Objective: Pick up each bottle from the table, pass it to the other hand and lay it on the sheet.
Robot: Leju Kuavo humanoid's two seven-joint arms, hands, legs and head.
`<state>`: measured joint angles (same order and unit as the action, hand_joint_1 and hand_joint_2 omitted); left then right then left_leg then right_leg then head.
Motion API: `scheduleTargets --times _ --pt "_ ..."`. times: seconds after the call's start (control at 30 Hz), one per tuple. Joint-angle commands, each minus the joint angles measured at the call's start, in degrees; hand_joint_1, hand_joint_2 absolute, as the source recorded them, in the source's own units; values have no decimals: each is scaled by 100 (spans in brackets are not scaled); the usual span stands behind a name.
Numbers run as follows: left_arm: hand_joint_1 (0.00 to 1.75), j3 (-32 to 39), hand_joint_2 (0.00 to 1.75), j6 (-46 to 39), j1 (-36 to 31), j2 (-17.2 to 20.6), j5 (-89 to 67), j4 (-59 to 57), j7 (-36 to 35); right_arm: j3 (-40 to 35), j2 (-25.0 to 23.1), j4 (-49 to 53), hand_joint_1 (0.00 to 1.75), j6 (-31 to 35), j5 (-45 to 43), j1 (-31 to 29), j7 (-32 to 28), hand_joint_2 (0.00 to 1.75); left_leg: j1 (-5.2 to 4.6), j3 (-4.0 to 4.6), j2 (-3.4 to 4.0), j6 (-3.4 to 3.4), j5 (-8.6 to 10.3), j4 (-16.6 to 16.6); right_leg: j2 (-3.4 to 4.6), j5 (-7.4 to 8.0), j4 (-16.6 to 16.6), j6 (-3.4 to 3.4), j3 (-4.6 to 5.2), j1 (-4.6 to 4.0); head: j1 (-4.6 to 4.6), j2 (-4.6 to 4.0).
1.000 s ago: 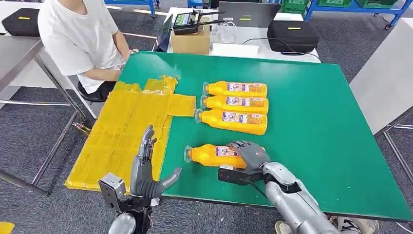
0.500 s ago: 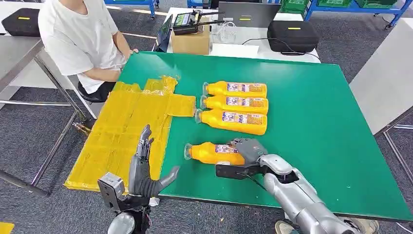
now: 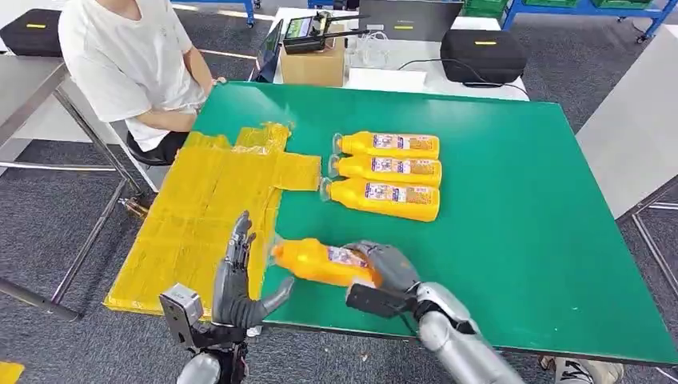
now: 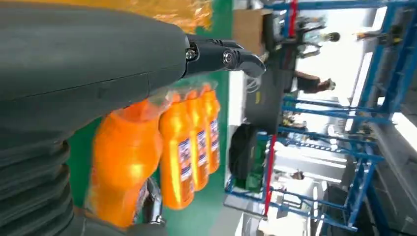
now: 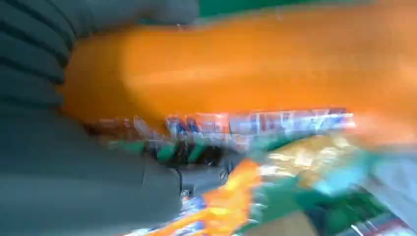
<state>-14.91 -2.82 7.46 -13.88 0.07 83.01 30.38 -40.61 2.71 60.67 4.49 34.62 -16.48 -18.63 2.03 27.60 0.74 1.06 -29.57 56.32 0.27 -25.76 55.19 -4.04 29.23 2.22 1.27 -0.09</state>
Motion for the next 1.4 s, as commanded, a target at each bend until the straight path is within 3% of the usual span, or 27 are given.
scheduleTargets --times 0.03,0.17,0.33,0.63,0.93,1.17,1.4 --pt "0 -184 175 260 106 282 71 71 -200 1260 -768 2750 175 1080 -577 1315 -868 175 -2 19 -14 -17 -6 -6 -18 -12 0 31 14 -4 0 0" --pt "0 -547 175 1125 30 564 358 81 189 1357 -946 2832 175 883 -1025 1157 -978 175 -5 42 -26 -19 -4 -6 -27 -10 -3 30 30 0 0 0" --pt "0 -866 175 1465 -35 700 -37 118 291 1256 -1086 2228 175 1009 -860 965 -1271 175 -9 39 -21 -16 3 -16 -22 0 -13 31 31 3 -2 0" --pt "0 -1010 175 1795 -63 750 -112 112 457 930 -1213 1295 175 810 -576 644 -1131 175 -7 33 -15 -19 3 -20 -17 2 -20 29 28 1 0 0" --pt "0 -1001 175 1803 -63 751 -112 106 457 933 -1215 1227 175 849 -570 623 -1147 175 -9 51 -19 -12 3 -10 -22 0 -9 19 42 5 0 0" --pt "0 -421 175 1889 -153 372 824 -109 46 -52 -1251 558 175 1151 518 606 -1192 175 -8 51 -16 -11 2 -12 -20 0 -10 16 42 5 -2 0" --pt "0 -94 175 1570 -260 191 1541 -284 -414 -465 -1208 691 175 1735 629 847 -1250 175 -4 42 -29 -18 2 -21 -32 -3 -24 26 31 -1 -2 0"
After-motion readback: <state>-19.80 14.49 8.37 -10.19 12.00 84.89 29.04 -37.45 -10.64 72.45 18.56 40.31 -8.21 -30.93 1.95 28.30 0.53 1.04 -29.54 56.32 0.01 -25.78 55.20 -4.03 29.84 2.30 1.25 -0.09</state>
